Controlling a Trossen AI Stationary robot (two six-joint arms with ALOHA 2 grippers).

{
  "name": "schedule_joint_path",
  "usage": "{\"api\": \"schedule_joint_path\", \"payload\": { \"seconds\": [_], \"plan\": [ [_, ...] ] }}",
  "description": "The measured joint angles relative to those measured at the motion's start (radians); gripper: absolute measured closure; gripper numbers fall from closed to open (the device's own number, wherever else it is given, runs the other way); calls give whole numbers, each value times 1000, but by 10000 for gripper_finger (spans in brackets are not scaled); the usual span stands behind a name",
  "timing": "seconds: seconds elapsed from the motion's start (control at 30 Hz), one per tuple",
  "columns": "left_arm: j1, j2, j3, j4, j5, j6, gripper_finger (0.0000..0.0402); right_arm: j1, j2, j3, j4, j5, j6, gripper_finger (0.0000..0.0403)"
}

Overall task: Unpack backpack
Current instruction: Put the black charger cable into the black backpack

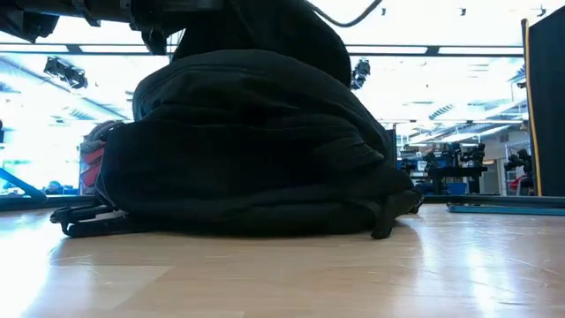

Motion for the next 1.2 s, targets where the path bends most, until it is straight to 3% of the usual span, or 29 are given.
{"api": "schedule_joint_path", "payload": {
  "seconds": [0.17,0.3,0.4,0.93,1.2],
  "plan": [
    [0,0,0,4,-5,0,402,-56,44,70,6,-90,37,403],
    [0,0,1,15,-71,-4,402,-66,56,69,-4,-176,76,403],
    [0,0,1,35,-122,1,402,-40,71,52,-21,-197,80,403],
    [0,0,1,51,-129,3,402,52,71,53,-6,-283,190,403],
    [0,0,1,62,-127,3,402,-52,71,53,-18,-290,198,403]
  ]
}}
